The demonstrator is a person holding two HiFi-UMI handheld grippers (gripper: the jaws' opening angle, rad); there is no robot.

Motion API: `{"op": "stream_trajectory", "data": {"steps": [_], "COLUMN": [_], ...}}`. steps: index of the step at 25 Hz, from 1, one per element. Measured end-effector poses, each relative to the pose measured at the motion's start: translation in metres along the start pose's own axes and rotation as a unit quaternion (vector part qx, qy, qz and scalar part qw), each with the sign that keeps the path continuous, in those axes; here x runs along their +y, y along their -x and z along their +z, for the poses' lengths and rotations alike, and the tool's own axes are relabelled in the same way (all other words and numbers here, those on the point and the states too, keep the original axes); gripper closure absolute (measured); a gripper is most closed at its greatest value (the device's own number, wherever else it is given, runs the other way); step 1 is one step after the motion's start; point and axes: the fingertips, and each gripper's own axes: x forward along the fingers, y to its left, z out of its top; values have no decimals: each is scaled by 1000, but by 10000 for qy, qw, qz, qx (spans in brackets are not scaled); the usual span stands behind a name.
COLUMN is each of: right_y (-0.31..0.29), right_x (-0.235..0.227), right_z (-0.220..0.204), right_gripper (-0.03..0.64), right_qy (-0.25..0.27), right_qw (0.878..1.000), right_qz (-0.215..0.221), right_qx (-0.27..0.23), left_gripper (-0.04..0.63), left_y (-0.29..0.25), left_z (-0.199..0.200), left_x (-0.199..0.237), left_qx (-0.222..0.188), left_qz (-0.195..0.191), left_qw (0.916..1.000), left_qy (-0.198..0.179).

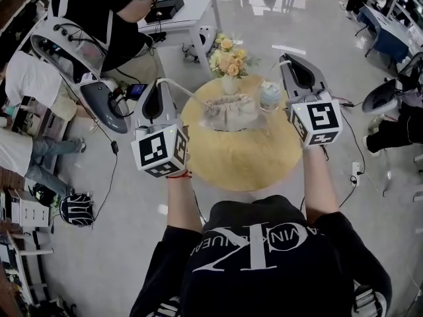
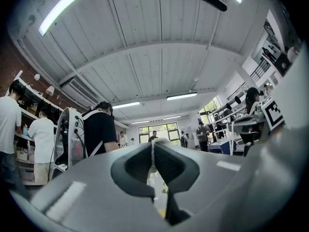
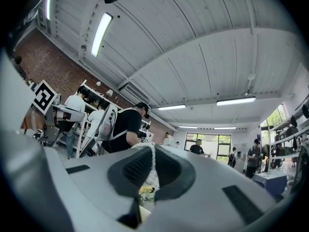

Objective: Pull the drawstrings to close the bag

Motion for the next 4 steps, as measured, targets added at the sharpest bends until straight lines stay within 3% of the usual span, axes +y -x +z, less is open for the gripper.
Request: {"op": "stream_trajectory", "data": {"steps": [4], "right_y": [-3], "right_x": [4], "right_z": [0], "right_gripper": [601], "right_qy": [-21], "right_qw": [10000], "right_qz": [66], "right_qx": [-1], "left_gripper": [580], "left_y": [-1], "left_z": [-2], "left_x": [3], "left_qx": [12], "left_qz": [8], "left_qw": [10000], "left_qy": [40]}}
